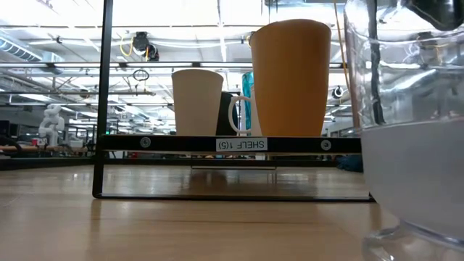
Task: Stack small to large cups/mugs on shelf
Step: Put the transparent mug on the shelf
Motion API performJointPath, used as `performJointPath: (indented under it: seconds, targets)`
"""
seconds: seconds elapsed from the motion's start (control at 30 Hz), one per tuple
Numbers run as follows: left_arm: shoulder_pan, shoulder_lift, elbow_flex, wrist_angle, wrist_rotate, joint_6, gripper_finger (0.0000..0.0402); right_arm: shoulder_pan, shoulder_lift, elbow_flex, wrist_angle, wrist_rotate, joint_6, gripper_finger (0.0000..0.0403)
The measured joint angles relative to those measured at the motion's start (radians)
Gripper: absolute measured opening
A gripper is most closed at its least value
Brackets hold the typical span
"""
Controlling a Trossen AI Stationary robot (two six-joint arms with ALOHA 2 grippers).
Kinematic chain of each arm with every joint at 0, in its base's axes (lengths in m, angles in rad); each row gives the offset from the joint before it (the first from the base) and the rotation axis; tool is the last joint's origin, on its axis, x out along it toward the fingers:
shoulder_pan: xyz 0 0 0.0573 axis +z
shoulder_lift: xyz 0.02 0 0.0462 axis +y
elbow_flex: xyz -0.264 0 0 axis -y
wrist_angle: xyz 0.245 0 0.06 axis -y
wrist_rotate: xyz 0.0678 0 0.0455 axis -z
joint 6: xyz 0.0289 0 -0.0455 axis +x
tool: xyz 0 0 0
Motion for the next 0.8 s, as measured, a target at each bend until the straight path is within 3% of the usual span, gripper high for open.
performJointPath:
  seconds: [0.47, 0.8]
  targets:
    - [0.000, 0.000, 0.000, -0.002, 0.001, 0.006, 0.0195, -0.018, 0.079, 0.002, 0.153, -0.050, -0.035, 0.0122]
    - [0.000, 0.000, 0.000, -0.016, 0.000, 0.017, 0.0195, -0.018, 0.078, 0.002, 0.143, -0.057, -0.065, 0.0030]
